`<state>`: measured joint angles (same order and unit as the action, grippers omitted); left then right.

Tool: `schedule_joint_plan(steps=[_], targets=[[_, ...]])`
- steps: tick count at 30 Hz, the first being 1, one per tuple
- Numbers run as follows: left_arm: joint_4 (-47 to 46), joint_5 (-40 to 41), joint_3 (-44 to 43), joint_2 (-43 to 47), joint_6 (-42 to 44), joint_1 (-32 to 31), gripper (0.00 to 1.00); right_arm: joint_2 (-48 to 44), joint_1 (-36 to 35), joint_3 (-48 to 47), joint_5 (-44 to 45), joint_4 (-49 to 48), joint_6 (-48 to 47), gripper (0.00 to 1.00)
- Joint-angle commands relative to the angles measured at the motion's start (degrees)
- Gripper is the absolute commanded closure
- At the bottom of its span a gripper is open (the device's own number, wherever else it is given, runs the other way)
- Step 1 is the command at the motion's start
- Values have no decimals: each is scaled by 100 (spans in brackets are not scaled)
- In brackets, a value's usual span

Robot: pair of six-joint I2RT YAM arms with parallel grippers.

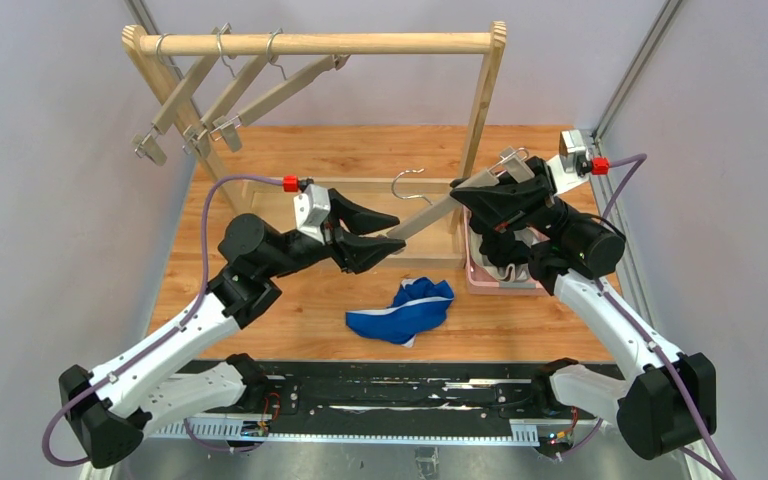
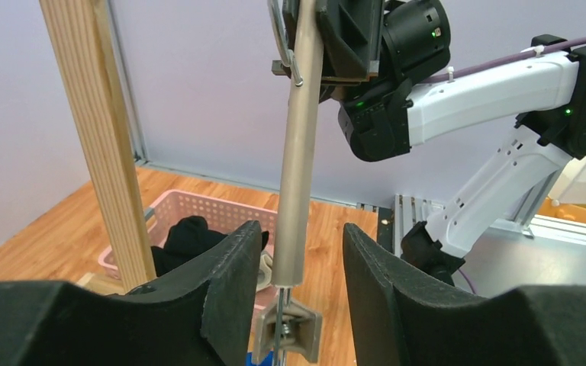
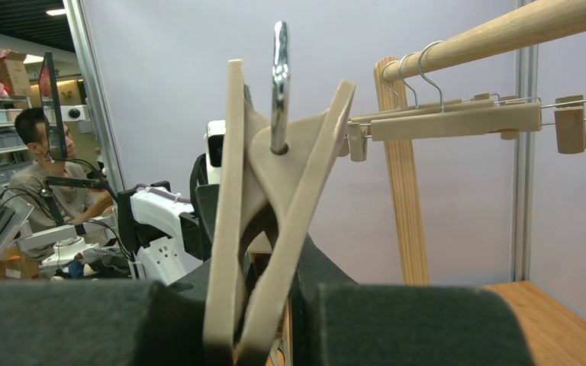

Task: Remove the underwear clipped to the hanger

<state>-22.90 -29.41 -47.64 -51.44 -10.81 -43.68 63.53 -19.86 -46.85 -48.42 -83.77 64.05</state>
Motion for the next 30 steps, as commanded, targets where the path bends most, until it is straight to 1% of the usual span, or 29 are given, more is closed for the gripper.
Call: schedule_joint_plan(steps=[1,4,10,12,13,15,21,22,23,24,26,27,28,30], targets=[[-173,-317,-342,-333,-20,-26,51,-168,-62,-23,-44,-242,21,99],[-171,-446,-488,-526,-99,-26,54,-190,-62,-13,-53,-235,11,99],[-264,-644,-604,-727,-268,-26,65,-167,-62,17,-50,-239,-2,99],[-285,-692,-643,-762,-309,-26,75,-142,-62,23,-54,-253,13,100],[-286,-707,-648,-770,-328,-26,84,-131,-67,26,-55,-256,13,99],[-287,-705,-643,-754,-343,-26,99,-124,-64,26,-66,-264,12,100],[-294,-855,-628,-751,-481,-26,100,-121,-62,35,-97,-163,-46,100],[-294,-869,-632,-747,-510,-26,100,-117,-62,41,-100,-105,-50,98],[-294,-874,-633,-742,-531,-26,100,-120,-62,55,-97,-57,-58,92],[-294,-842,-642,-726,-550,-26,100,-121,-62,80,-97,-46,-71,79],[-269,-744,-662,-672,-583,-26,100,-152,-62,146,-87,-28,-127,48],[-223,-672,-681,-628,-577,-26,100,-184,-62,205,-88,22,-184,35],[-143,-610,-708,-581,-548,-26,100,-231,-62,255,-100,120,-274,31],[214,-395,-783,-448,-395,-26,100,-369,-62,329,-133,452,-516,30]])
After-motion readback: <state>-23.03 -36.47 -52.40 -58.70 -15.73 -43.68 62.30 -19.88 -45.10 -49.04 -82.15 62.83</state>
